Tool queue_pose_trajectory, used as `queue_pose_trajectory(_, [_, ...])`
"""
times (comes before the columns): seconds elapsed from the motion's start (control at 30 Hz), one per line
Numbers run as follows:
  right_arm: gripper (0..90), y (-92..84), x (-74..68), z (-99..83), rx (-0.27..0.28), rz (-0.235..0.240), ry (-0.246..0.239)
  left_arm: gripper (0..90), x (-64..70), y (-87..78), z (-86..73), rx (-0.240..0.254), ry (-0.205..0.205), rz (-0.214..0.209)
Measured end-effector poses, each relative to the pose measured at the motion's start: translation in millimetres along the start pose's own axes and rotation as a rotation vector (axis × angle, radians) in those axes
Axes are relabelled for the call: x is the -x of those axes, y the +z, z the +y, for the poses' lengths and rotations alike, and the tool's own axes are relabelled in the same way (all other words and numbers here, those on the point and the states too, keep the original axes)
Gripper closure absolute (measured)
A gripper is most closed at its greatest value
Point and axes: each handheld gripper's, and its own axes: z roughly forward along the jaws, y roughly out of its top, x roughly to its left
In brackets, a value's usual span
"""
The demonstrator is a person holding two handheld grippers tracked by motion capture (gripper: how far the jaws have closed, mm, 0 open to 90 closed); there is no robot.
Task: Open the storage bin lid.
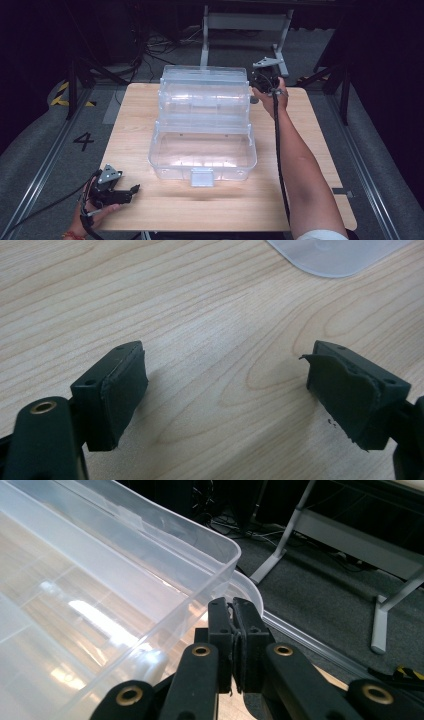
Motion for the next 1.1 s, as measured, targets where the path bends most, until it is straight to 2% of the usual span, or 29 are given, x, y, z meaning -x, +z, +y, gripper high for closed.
queue_pose_trajectory(0.2, [86.8,-12.2,-1.3,0.0,-0.002,-0.006,-0.018,16.8,0.0,0.2,-0.1,0.002,0.000,0.000])
queue_pose_trajectory(0.37, [85.9,-27.5,-4.7,-2.1,-0.013,-0.008,-0.054,16.8,0.1,-0.1,-0.3,0.000,0.001,0.003])
queue_pose_trajectory(0.57, [84.3,-45.0,-8.9,-7.0,-0.015,0.007,-0.076,16.8,0.3,-0.4,-0.8,0.001,-0.003,-0.001])
queue_pose_trajectory(1.1, [78.1,-80.3,-14.7,-34.7,-0.036,0.045,-0.118,16.8,0.8,-0.8,-1.6,0.004,-0.007,0.002])
